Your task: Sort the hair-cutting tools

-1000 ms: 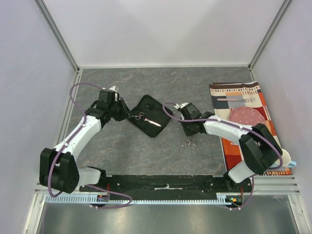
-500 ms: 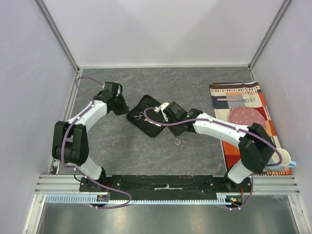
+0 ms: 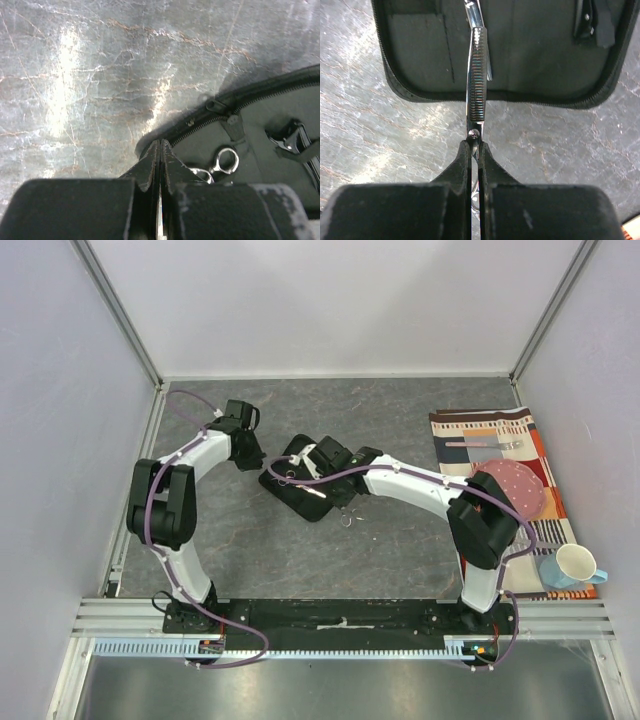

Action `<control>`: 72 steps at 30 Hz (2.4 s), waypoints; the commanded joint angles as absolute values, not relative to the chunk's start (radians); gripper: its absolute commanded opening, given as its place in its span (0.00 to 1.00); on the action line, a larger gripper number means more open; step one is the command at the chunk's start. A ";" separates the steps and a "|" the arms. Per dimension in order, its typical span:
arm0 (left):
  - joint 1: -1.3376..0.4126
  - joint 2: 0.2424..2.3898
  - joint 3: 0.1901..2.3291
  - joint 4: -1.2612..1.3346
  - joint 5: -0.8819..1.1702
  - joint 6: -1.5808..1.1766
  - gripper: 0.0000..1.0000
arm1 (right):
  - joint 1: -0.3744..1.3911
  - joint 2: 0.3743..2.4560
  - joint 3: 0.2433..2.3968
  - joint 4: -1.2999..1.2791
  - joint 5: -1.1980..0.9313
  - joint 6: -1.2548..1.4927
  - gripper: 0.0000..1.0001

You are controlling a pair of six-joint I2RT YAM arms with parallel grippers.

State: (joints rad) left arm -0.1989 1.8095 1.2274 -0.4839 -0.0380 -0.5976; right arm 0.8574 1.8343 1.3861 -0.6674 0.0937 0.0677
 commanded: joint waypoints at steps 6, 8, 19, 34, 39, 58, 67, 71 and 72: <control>-0.233 1.910 1.298 -0.502 -0.103 -0.572 0.02 | 0.879 1.934 1.512 -0.741 0.032 0.008 0.00; -0.235 1.920 1.298 -0.500 -0.103 -0.575 0.02 | 0.881 1.956 1.531 -0.750 0.023 0.008 0.00; -0.239 1.922 1.259 -0.476 -0.064 -0.592 0.02 | 0.900 2.017 1.574 -0.805 0.002 -0.032 0.00; -0.242 1.876 1.178 -0.425 -0.011 -0.620 0.02 | 0.917 2.161 1.742 -0.847 -0.008 -0.023 0.00; -0.241 1.853 1.151 -0.413 -0.005 -0.621 0.02 | 0.917 2.233 1.840 -0.839 -0.012 -0.011 0.00; -0.247 1.852 1.138 -0.400 0.011 -0.614 0.02 | 0.917 2.289 1.832 -0.462 -0.067 0.057 0.00; -0.247 1.858 1.138 -0.400 0.015 -0.614 0.02 | 0.917 2.224 1.744 -0.374 -0.008 0.095 0.00; -0.247 1.858 1.140 -0.399 0.017 -0.612 0.02 | 0.919 2.128 1.657 -0.374 0.014 0.095 0.28; -0.247 1.856 1.140 -0.399 0.015 -0.612 0.02 | 0.919 2.105 1.642 -0.376 0.024 0.092 0.36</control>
